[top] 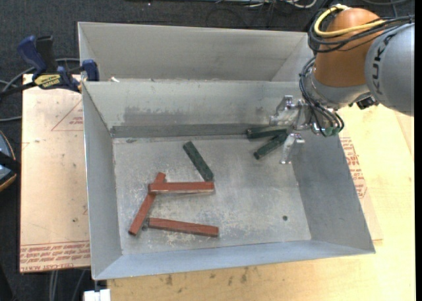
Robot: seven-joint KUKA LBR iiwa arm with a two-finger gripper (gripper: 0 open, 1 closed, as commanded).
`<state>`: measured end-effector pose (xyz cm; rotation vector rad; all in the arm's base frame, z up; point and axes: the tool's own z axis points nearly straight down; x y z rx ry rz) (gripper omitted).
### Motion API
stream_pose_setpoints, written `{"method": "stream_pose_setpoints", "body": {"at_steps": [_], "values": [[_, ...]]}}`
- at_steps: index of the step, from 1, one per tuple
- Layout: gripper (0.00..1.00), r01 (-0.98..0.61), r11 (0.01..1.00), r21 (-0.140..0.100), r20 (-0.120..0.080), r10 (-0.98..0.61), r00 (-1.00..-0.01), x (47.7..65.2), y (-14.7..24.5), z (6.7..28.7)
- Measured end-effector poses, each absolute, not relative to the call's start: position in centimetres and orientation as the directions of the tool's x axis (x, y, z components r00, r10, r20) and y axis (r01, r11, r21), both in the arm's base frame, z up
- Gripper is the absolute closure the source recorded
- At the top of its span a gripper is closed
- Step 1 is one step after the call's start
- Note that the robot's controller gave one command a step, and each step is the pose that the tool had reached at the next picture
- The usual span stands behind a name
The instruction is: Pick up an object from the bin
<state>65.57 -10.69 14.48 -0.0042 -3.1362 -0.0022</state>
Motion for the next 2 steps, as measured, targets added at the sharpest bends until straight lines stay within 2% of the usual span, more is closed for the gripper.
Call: {"method": "stream_pose_setpoints", "body": {"at_steps": [1, 2], "values": [[0.0, 0.001, 1.0, 0.0, -0.002, 0.001, -1.0, 65.7, -10.7, 15.0], [0.0, -0.163, 0.987, -0.001, -0.005, -0.163, -0.987, 65.7, -9.8, 9.1]]}}
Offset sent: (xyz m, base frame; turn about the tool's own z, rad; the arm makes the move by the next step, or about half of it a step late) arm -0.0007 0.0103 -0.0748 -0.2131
